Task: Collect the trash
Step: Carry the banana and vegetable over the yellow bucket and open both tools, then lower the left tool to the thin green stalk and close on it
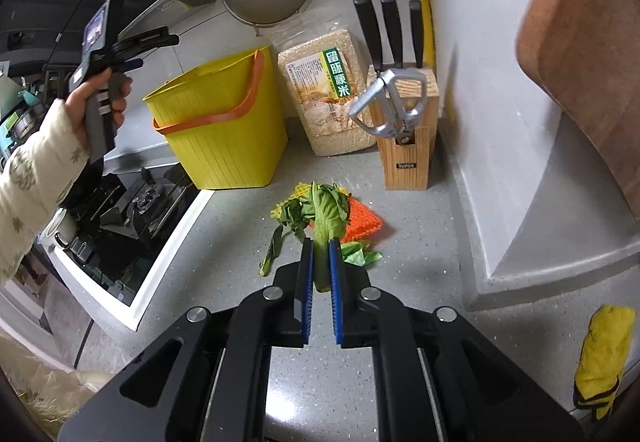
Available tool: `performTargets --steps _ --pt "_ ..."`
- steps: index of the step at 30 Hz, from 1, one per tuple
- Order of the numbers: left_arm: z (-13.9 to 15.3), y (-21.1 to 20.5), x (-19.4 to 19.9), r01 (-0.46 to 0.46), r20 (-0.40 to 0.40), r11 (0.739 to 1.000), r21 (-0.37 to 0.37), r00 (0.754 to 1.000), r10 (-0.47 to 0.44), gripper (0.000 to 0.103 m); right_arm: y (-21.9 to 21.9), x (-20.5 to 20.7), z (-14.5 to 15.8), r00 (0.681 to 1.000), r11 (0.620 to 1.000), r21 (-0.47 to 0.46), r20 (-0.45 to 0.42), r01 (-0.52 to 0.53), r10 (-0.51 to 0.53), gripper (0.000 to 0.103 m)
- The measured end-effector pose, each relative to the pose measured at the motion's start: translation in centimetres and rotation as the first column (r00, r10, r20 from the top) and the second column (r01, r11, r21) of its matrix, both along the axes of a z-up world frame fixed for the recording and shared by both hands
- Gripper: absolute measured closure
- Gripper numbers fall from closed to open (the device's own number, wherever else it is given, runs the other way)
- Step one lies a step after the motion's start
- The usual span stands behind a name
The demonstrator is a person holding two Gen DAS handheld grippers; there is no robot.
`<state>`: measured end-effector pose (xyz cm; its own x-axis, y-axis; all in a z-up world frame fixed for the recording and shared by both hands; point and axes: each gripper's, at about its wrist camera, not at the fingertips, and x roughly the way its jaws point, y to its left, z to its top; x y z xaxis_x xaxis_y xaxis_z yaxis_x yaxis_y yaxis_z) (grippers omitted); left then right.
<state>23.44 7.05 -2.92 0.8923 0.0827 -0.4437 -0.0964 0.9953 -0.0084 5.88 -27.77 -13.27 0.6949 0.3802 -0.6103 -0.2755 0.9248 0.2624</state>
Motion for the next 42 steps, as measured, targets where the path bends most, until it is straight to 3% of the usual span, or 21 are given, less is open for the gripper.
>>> performTargets --steps 8,15,20,27,29,30,32,34,37,42 --pt "-2.3 0.3 -5.9 0.054 -0.071 0.998 0.032 0.996 -0.052 0.004 4.4 4.9 4.6 0.980 0.989 -0.031 0.132 -0.145 0.148 0.096" --pt "-5.7 2.4 -10.2 0.039 -0.172 0.996 0.077 0.985 -0.025 0.004 11.7 13.5 12.2 0.906 0.958 -0.095 0.312 -0.269 0.285 0.096" --pt "-7.3 4.7 -12.8 -0.009 -0.224 0.994 0.105 0.974 0.032 0.004 16.9 19.7 14.7 0.893 0.939 -0.110 0.289 -0.327 0.345 0.096" --pt "-8.7 7.1 -15.5 -0.065 -0.272 0.994 0.092 0.958 0.088 0.004 23.7 25.4 12.2 0.911 0.919 -0.165 0.150 -0.359 0.383 0.095" --pt "-8.7 7.4 -16.1 -0.073 -0.276 0.994 0.087 0.957 0.094 0.004 24.8 26.1 11.2 0.910 0.907 -0.163 0.089 -0.388 0.406 0.066" --pt "-8.8 7.5 -16.3 -0.075 -0.276 0.993 0.087 0.956 0.096 0.004 25.0 25.8 11.0 0.911 0.909 -0.177 0.102 -0.378 0.399 0.044" --pt "-8.8 7.6 -16.4 -0.073 -0.277 0.994 0.085 0.956 0.094 0.004 24.7 25.0 11.2 0.908 0.910 -0.176 0.130 -0.375 0.399 0.042" --pt "-9.0 7.5 -16.4 -0.069 -0.284 0.994 0.079 0.955 0.089 0.004 23.6 24.2 11.7 0.912 0.924 -0.147 0.166 -0.353 0.375 0.028" --pt "-9.7 7.1 -15.9 -0.056 -0.301 0.996 0.072 0.951 0.075 0.004 21.2 22.5 12.4 0.910 0.938 -0.110 0.228 -0.329 0.346 0.017" --pt "-11.7 5.2 -14.3 0.011 -0.342 0.999 0.046 0.940 0.006 0.004 15.7 17.0 10.5 0.907 0.945 -0.159 0.273 -0.287 0.321 0.015"
